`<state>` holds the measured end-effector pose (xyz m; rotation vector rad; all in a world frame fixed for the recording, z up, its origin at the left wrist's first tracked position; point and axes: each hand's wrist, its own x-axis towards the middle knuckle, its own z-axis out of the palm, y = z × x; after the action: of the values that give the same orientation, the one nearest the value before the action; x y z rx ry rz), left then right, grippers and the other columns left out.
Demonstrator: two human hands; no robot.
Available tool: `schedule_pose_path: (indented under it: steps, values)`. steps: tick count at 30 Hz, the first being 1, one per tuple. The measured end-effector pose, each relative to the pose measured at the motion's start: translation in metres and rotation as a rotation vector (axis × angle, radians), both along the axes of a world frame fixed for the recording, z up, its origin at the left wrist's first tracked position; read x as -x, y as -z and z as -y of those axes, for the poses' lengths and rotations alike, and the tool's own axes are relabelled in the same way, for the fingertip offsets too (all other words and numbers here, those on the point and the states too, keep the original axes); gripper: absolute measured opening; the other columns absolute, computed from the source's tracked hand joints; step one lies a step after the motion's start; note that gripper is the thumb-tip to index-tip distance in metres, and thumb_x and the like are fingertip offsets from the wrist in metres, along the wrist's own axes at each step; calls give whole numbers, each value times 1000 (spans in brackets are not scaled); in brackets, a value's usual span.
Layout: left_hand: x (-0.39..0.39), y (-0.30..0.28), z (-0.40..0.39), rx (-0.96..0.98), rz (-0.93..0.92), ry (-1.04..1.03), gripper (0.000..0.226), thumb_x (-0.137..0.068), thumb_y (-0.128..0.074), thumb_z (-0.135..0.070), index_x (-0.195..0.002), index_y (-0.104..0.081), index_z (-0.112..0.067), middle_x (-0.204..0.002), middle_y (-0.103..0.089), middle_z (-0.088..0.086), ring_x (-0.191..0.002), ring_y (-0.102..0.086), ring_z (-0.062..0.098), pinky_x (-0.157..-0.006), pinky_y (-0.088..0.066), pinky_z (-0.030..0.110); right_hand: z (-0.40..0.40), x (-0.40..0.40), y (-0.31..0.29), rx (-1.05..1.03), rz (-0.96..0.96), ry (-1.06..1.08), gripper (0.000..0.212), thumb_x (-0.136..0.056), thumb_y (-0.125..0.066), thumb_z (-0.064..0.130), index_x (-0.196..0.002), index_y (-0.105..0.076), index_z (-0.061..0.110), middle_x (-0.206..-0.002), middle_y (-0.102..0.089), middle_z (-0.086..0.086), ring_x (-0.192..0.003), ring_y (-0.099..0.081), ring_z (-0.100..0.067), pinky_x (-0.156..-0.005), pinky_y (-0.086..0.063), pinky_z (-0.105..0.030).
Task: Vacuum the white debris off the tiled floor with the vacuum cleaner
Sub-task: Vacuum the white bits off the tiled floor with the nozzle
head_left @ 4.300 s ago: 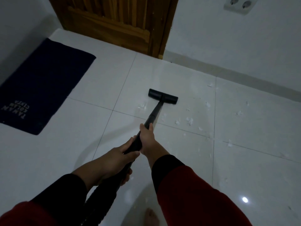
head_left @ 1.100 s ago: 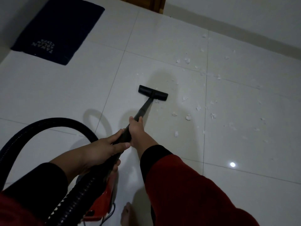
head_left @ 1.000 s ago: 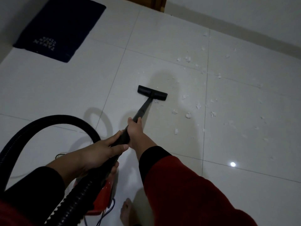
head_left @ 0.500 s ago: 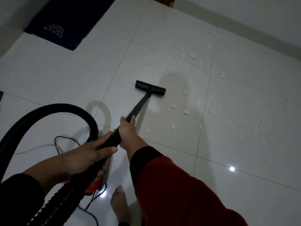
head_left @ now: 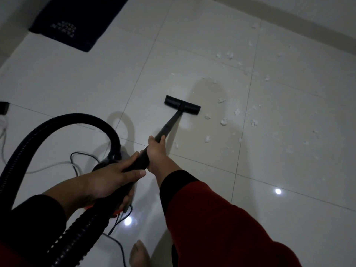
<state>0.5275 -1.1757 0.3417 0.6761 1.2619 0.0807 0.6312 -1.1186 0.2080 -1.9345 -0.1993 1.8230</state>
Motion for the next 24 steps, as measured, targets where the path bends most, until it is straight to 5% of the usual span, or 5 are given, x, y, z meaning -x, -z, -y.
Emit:
schedule_pose_path:
  steps: [10,14,17,22,24]
  values:
    - [31,-17,41,5,-17,61,68,-94,-53,-23,-143,-16,-53,-61,-54,17,-44,-53,20,-41,-44,25,49,29,-15,47,12,16,66,-94,-42,44,-146,-1,52,-139,-48,-7,-108,-60,-28,-99,-47,-47]
    - [48,-28,60,23,-44,75,63,-95,-52,-23,-140,-22,-55,-62,-53,14,-44,-53,17,-41,-45,25,74,46,-27,55,12,85,67,-97,-43,38,-148,-1,49,-118,-56,-10,-89,-59,-22,-95,-49,-43]
    - [57,-32,76,47,-66,83,64,-96,-51,-22,-142,-20,-52,-56,-54,9,-43,-52,17,-40,-44,26,93,65,-27,34,0,147,71,-93,-47,38,-148,-3,49,-137,-49,-10,-94,-53,-22,-100,-46,-47]
    - [69,-42,92,51,-71,119,63,-96,-50,-22,-140,-19,-54,-49,-55,3,-41,-51,15,-39,-44,25,114,75,-47,7,-38,305,65,-99,-45,33,-148,-6,47,-140,-48,-12,-77,-57,-16,-69,-52,-36]
    - [75,-47,97,54,-81,153,64,-95,-51,-23,-140,-18,-55,-52,-54,5,-43,-52,15,-40,-45,26,122,78,-55,15,-56,311,65,-99,-45,34,-148,-6,48,-136,-51,-12,-85,-59,-19,-74,-53,-37]
